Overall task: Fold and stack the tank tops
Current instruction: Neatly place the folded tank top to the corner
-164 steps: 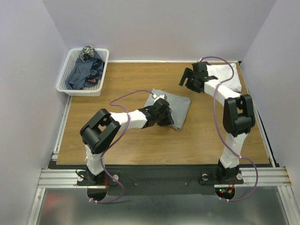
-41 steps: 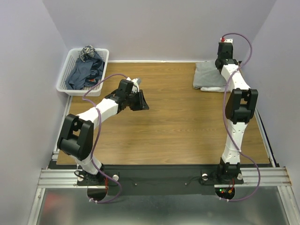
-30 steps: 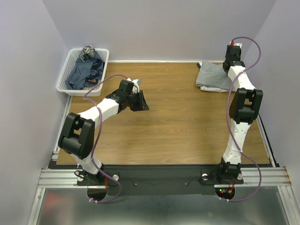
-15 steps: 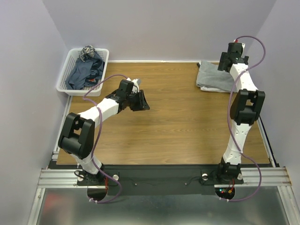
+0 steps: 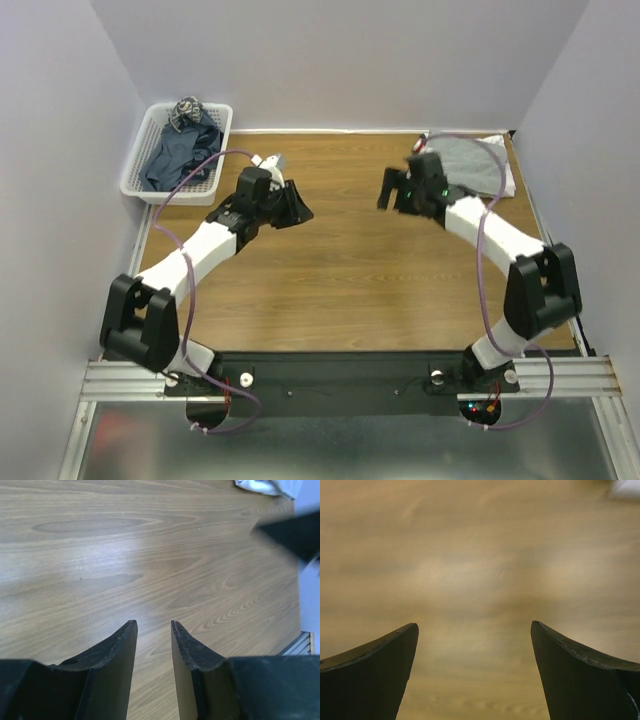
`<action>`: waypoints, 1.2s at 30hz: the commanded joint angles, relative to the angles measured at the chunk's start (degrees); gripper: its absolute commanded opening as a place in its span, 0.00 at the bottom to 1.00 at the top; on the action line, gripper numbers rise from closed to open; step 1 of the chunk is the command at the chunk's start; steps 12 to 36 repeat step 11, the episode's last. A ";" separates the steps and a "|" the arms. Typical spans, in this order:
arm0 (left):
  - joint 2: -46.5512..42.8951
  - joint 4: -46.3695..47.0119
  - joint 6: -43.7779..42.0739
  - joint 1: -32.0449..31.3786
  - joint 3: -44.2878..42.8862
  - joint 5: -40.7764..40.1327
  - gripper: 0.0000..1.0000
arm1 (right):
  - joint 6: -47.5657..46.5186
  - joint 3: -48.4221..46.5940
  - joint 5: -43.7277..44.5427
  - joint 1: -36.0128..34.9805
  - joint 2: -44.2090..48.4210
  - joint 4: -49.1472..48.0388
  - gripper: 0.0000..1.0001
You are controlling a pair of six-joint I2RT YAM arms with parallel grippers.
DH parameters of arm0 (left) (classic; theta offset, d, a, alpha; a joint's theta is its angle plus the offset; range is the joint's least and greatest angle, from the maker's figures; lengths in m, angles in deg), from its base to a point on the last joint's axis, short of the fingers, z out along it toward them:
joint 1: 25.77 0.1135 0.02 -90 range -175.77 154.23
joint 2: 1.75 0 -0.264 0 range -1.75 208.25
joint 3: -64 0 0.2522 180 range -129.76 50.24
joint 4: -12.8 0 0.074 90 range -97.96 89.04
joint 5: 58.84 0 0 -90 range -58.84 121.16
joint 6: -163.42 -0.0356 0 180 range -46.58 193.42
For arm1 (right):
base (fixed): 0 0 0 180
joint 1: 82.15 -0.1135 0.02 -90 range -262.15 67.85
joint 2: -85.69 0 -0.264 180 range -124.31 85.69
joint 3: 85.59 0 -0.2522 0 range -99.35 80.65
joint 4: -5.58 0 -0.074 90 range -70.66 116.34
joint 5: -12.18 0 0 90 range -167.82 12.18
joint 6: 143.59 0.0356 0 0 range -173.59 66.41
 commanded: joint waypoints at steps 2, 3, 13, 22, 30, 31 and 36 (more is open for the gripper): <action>-9.84 2.63 2.36 -0.63 7.07 -4.68 0.45 | 8.15 15.68 -4.29 -5.11 17.00 -9.74 1.00; -11.07 2.63 2.54 -0.71 8.12 -5.91 0.45 | 8.33 19.62 -4.21 -5.11 19.37 -9.92 1.00; -19.16 2.54 3.51 -1.51 15.52 -9.52 0.45 | 6.13 28.71 0.09 -5.11 36.53 -7.46 1.00; -19.16 2.54 3.51 -1.51 15.52 -9.52 0.45 | 6.13 28.71 0.09 -5.11 36.53 -7.46 1.00; -19.16 2.54 3.51 -1.51 15.52 -9.52 0.45 | 6.13 28.71 0.09 -5.11 36.53 -7.46 1.00; -19.16 2.54 3.51 -1.51 15.52 -9.52 0.45 | 6.13 28.71 0.09 -5.11 36.53 -7.46 1.00; -19.16 2.54 3.51 -1.51 15.52 -9.52 0.45 | 6.13 28.71 0.09 -5.11 36.53 -7.46 1.00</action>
